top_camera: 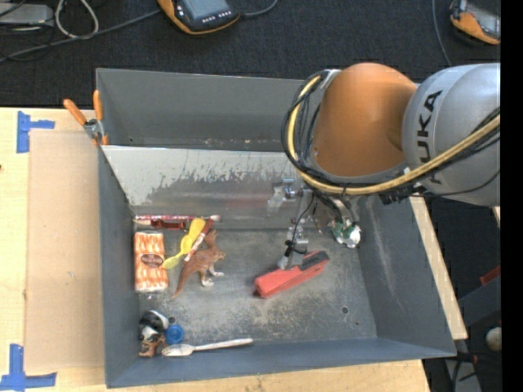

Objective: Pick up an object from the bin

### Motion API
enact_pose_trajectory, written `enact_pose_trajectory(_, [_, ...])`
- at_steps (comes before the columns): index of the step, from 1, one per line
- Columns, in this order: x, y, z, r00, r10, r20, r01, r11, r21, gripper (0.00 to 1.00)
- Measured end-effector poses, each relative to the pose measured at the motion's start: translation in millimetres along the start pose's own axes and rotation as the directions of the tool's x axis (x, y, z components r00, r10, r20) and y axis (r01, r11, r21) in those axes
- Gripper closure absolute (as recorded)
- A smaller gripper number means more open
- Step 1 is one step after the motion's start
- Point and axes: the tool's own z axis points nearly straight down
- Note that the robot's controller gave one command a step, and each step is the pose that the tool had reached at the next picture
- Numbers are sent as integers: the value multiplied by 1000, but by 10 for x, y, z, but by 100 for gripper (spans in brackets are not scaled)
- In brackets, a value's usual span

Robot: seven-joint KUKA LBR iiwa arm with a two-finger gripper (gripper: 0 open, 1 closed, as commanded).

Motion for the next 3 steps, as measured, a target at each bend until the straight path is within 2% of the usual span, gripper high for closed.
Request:
enact_pose_trajectory(1, [-15, -3, -44, 1000, 1, 8, -1, 1000, 0, 0])
enact_pose_trajectory(2, [-47, -186, 336, 994, -104, 10, 104, 995, 0, 0])
enact_pose_trajectory(3, [66, -476, 689, 997, -74, 9, 74, 997, -1, 0])
